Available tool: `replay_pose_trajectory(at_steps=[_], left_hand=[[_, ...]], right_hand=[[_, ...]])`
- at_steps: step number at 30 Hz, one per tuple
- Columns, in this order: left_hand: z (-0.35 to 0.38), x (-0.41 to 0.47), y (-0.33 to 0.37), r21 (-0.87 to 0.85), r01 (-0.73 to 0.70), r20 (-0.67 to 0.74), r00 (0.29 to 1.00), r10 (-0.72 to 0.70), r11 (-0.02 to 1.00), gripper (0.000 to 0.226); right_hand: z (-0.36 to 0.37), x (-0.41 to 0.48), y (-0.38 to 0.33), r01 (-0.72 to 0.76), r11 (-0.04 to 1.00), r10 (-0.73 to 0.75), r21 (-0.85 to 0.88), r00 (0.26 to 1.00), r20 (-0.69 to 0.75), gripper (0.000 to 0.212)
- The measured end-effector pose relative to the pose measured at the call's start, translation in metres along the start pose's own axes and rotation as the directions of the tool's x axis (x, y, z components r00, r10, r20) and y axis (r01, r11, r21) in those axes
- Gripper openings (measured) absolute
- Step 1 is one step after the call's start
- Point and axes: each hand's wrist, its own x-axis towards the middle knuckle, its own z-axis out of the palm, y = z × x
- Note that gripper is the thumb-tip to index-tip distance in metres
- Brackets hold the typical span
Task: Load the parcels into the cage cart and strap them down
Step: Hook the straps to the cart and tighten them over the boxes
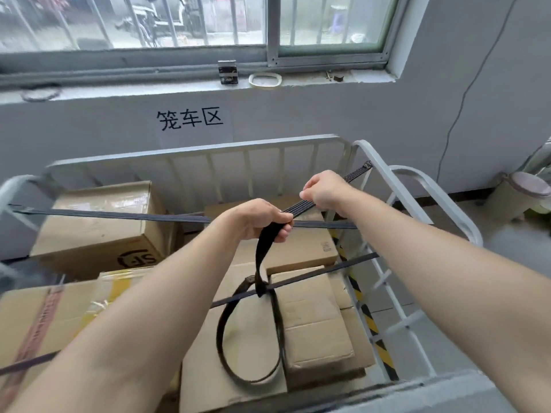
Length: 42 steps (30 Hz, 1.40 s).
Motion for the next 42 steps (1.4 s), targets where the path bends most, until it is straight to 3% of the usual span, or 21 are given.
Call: replay_pose_trajectory(at_steps=[7, 13, 17, 22, 29, 35, 40, 42], left_hand=[[-0.055, -0.111, -0.029, 0.031, -0.052, -0.086, 0.995, 0.054, 0.998, 0.016], [-0.1, -0.194, -0.051, 0.042, -0.038, -0.193, 0.98, 0.045, 0.998, 0.015], [-0.119, -0.243, -0.066, 0.025, 0.001, -0.283, 0.959, 0.006, 1.0, 0.016], [-0.139, -0.299, -0.079, 0.004, 0.011, -0.413, 0.911, -0.008, 1.0, 0.018], [-0.157, -0.355, -0.076, 0.018, -0.02, -0.57, 0.821, 0.027, 1.0, 0.027], [-0.167, -0.372, -0.067, 0.017, -0.093, -0.689, 0.721, 0.079, 0.996, 0.026], [-0.171, -0.393, -0.06, 0.102, -0.07, -0.677, 0.726, 0.121, 0.992, 0.015], [-0.174, -0.402, -0.057, 0.183, -0.01, -0.755, 0.638, 0.147, 0.983, 0.009]], right_hand=[[0.039, -0.063, -0.078, 0.273, 0.941, -0.209, -0.199, 0.933, 0.291, 0.039], [0.076, -0.091, -0.148, 0.533, 0.759, -0.29, -0.374, 0.791, 0.539, 0.033], [0.096, -0.102, -0.188, 0.569, 0.782, -0.259, -0.256, 0.67, 0.696, 0.013], [0.112, -0.112, -0.226, 0.608, 0.776, -0.252, -0.167, 0.541, 0.802, 0.017], [0.123, -0.12, -0.264, 0.542, 0.837, -0.328, 0.076, 0.386, 0.862, 0.02], [0.119, -0.12, -0.289, 0.569, 0.802, -0.474, 0.183, 0.42, 0.774, 0.022], [0.119, -0.122, -0.303, 0.562, 0.773, -0.571, 0.294, 0.414, 0.709, 0.023], [0.118, -0.124, -0.314, 0.567, 0.748, -0.625, 0.344, 0.429, 0.653, 0.021]])
